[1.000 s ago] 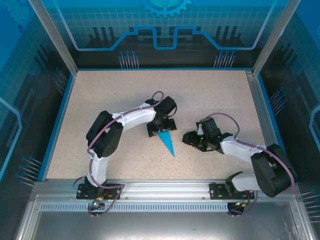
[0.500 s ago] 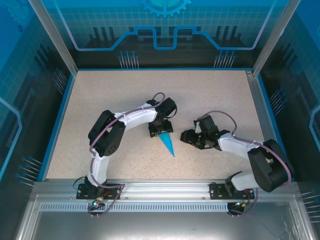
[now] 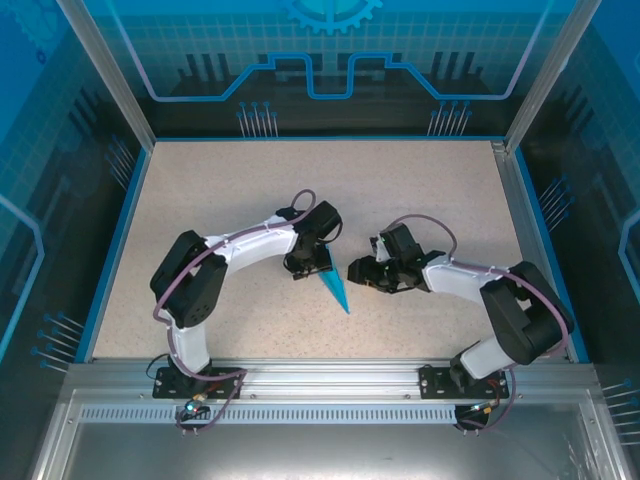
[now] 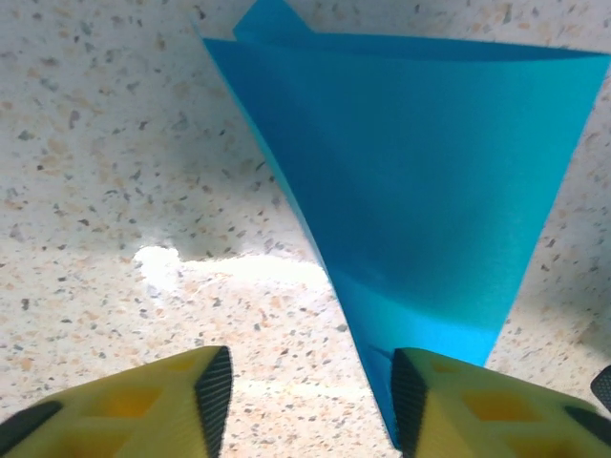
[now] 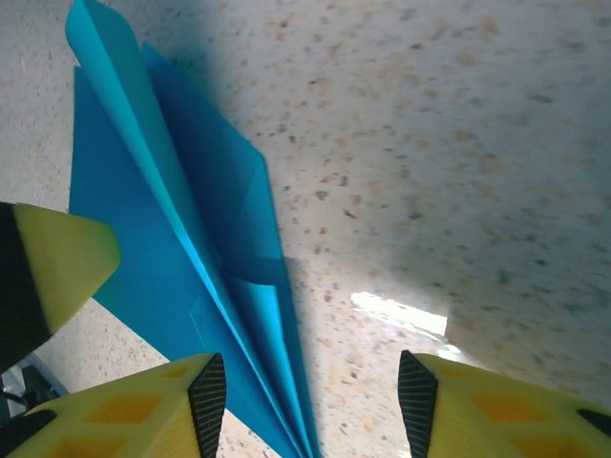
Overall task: Fold a paper plane with a square sheet of paper (pick it up from the middle)
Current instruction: Move a paper plane to the center of the table.
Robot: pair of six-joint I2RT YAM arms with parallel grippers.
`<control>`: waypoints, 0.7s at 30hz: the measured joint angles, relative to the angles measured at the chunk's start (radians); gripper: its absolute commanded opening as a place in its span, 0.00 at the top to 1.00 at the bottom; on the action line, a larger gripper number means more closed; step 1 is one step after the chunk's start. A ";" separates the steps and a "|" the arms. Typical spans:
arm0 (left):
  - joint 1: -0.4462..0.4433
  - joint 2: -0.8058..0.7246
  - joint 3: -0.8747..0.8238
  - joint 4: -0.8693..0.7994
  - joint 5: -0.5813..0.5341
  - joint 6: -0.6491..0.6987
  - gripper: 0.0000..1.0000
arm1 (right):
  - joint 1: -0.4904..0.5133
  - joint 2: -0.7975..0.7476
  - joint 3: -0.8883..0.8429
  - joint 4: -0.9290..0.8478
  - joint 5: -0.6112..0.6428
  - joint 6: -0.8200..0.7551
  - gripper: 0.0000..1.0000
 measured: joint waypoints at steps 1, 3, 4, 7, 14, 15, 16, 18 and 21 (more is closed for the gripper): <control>0.000 -0.008 -0.013 0.003 -0.001 0.001 0.53 | 0.005 0.011 0.011 -0.001 -0.008 -0.006 0.47; 0.000 -0.018 -0.029 0.008 -0.002 0.001 0.55 | 0.015 0.037 0.030 0.000 -0.021 -0.019 0.47; 0.000 -0.019 -0.034 0.010 -0.003 0.001 0.55 | 0.020 0.053 0.041 0.000 -0.028 -0.025 0.48; 0.001 -0.019 -0.051 0.022 -0.004 0.001 0.55 | 0.027 0.095 0.067 0.001 -0.050 -0.040 0.48; 0.001 -0.034 -0.077 0.033 -0.008 0.001 0.56 | 0.033 0.166 0.110 0.000 -0.097 -0.073 0.49; 0.001 -0.038 -0.079 0.034 -0.009 0.001 0.56 | 0.033 0.174 0.116 0.000 -0.105 -0.079 0.49; 0.001 -0.041 -0.079 0.036 -0.010 0.001 0.55 | 0.035 0.180 0.122 0.000 -0.113 -0.084 0.50; 0.002 -0.046 -0.082 0.043 -0.011 0.001 0.55 | 0.040 0.191 0.130 0.005 -0.126 -0.091 0.50; 0.001 -0.048 -0.087 0.050 -0.011 0.001 0.55 | 0.051 0.197 0.132 0.010 -0.143 -0.097 0.51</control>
